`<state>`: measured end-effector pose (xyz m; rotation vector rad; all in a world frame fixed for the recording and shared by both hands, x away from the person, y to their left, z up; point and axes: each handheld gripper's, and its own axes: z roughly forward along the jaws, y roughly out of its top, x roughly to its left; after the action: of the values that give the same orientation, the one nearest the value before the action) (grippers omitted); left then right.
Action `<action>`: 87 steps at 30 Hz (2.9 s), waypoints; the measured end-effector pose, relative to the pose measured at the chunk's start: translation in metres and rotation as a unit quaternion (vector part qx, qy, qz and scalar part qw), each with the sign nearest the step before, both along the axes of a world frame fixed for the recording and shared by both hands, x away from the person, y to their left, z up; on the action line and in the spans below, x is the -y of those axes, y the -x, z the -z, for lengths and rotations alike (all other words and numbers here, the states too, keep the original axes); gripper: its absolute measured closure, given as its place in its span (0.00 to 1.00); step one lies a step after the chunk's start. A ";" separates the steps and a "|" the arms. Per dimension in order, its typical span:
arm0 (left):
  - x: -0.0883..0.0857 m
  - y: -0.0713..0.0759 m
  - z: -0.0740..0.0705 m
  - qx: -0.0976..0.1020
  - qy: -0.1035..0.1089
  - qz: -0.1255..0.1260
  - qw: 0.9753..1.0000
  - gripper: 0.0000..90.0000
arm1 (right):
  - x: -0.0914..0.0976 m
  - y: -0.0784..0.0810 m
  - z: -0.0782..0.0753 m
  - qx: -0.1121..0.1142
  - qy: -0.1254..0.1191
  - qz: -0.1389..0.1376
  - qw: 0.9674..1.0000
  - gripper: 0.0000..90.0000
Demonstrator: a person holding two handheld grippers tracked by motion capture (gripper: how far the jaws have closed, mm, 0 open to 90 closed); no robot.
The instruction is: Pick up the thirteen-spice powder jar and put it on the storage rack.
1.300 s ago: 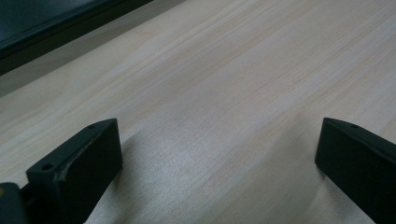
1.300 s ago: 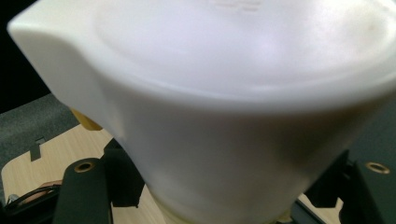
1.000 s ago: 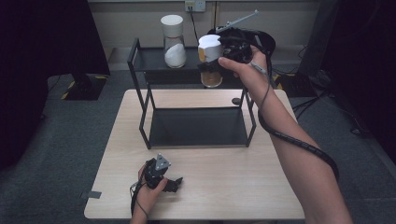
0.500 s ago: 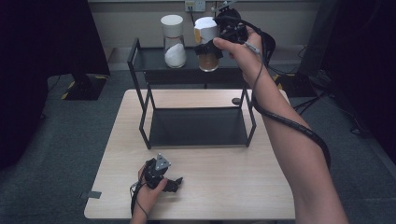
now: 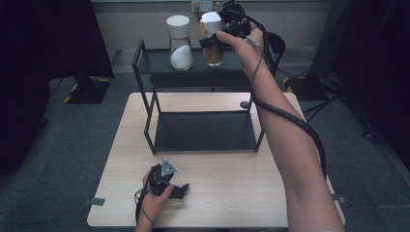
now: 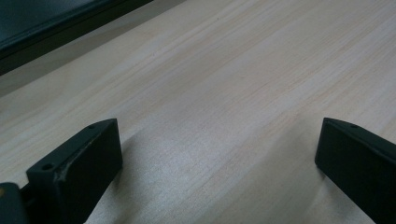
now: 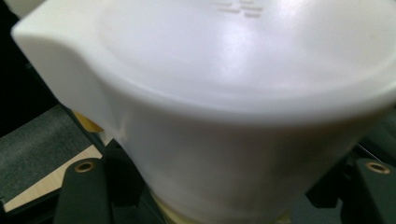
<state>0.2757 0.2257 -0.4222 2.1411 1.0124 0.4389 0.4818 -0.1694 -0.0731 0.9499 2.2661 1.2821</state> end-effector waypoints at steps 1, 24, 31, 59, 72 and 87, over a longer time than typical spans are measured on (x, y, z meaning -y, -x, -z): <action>0.000 0.000 0.000 0.000 0.000 0.000 1.000 0.00 | 0.000 -0.001 0.002 0.001 0.001 0.003 1.000 0.33; 0.000 0.000 0.000 0.000 -0.001 0.001 1.000 0.00 | -0.002 0.002 0.016 0.022 0.021 0.014 0.999 0.33; 0.000 0.000 0.000 0.000 -0.001 0.000 1.000 0.00 | -0.002 0.004 0.015 0.017 0.025 0.021 0.999 0.13; 0.000 0.000 -0.001 0.000 -0.002 0.000 1.000 0.00 | 0.015 0.052 0.031 0.039 0.005 0.028 0.999 0.01; 0.000 0.000 0.000 0.000 0.000 0.000 1.000 0.00 | 0.042 0.076 0.060 0.030 -0.018 0.007 0.999 0.02; 0.000 0.000 0.000 0.000 0.000 -0.001 1.000 0.00 | 0.066 0.095 0.104 0.026 -0.033 -0.029 0.999 0.03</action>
<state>0.2754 0.2257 -0.4221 2.1406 1.0136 0.4399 0.3872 -0.2359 -0.1767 0.8694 2.2397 1.3964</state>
